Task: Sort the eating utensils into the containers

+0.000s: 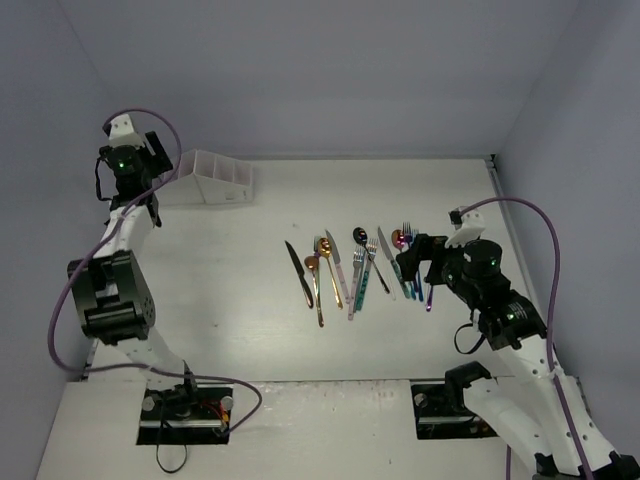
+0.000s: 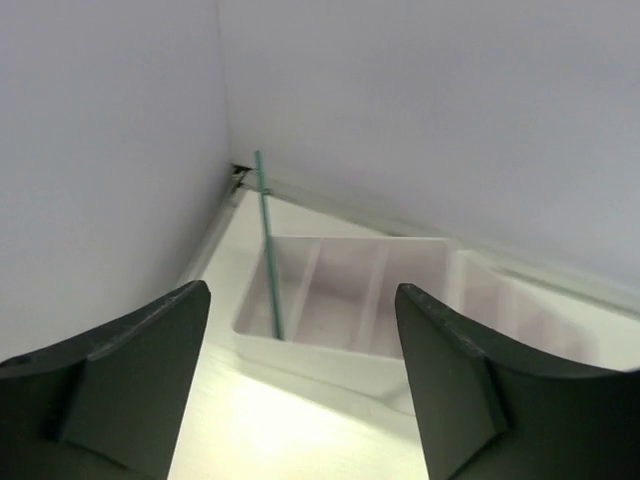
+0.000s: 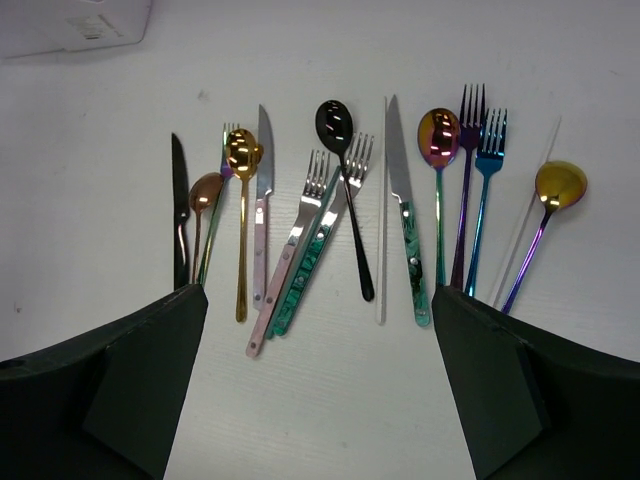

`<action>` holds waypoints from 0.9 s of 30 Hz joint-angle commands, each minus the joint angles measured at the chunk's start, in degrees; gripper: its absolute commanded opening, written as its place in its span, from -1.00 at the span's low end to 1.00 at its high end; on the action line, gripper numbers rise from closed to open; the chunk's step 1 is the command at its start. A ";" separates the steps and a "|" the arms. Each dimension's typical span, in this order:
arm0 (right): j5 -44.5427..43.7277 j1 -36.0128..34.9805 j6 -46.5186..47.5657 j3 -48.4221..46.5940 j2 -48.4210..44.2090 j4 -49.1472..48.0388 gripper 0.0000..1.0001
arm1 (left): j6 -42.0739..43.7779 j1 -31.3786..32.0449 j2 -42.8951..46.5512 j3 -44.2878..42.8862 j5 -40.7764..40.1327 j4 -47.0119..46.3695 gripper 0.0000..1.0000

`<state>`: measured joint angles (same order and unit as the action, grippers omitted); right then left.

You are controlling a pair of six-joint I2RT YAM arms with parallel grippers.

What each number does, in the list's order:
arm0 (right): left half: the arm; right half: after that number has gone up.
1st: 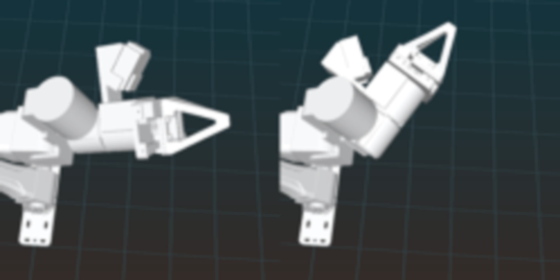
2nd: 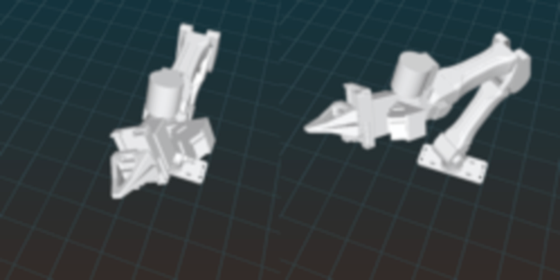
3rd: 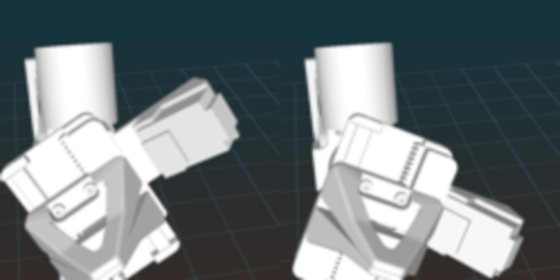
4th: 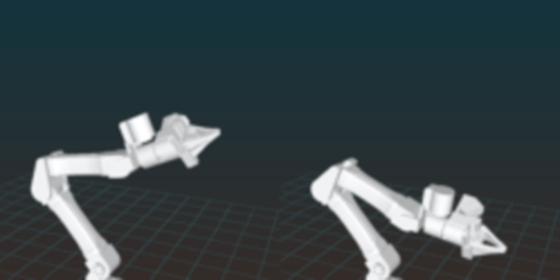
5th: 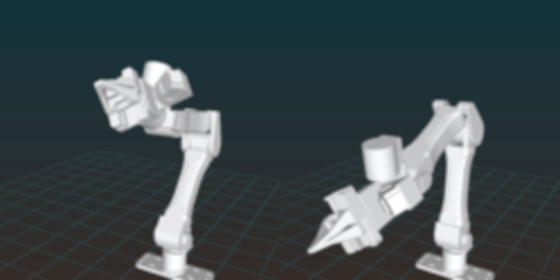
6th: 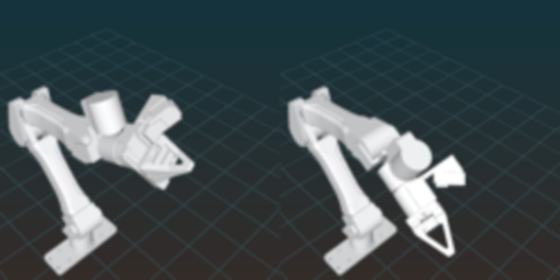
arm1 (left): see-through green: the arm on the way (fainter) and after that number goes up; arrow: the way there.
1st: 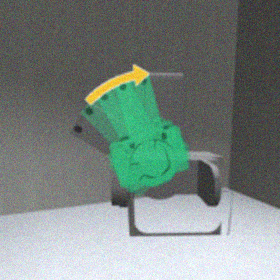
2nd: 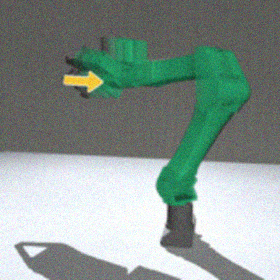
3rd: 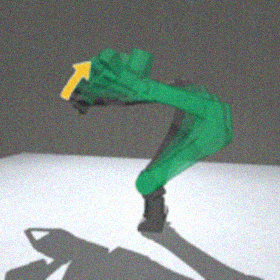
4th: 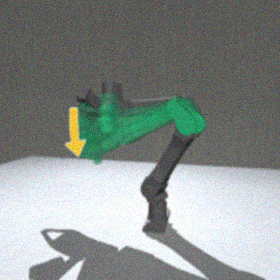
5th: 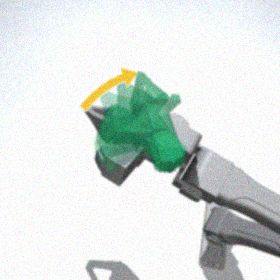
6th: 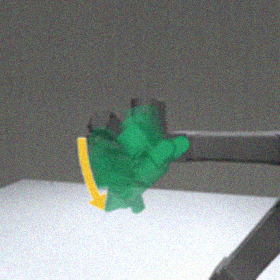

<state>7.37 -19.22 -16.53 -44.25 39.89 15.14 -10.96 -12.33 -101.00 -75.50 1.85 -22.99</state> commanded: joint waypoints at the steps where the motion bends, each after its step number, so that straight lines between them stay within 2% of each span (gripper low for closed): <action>1: -6.88 -0.29 -5.32 -1.55 7.34 -2.71 0.82 | -10.34 5.18 17.41 3.28 -3.86 9.00 0.47; 4: -7.19 -0.38 -6.81 -2.05 12.90 -2.75 0.71 | -17.22 8.20 25.99 7.72 -3.78 17.65 0.50; 6: -7.28 -0.46 -7.46 -2.44 17.37 -2.84 0.65 | -19.96 10.77 30.91 9.27 -3.71 27.35 0.53; 11: -11.96 -0.46 -6.04 -4.53 26.24 -3.92 0.49 | -20.10 11.71 38.58 14.23 3.69 42.21 0.53; 15: -13.04 -0.47 -4.63 -6.18 31.71 -5.80 0.18 | -14.86 11.79 43.12 15.45 6.87 52.16 0.54; 19: -11.70 -0.55 -3.25 -7.34 36.98 -7.88 -0.14 | -11.57 11.80 48.80 20.00 3.61 54.48 0.54; 27: -9.20 -0.74 -0.86 -8.33 46.17 -9.76 -0.42 | -11.27 11.80 55.04 29.39 5.11 48.54 0.54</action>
<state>-2.61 -19.24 -19.13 -49.97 83.37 8.28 -23.28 -0.45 -47.68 -48.73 5.75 30.49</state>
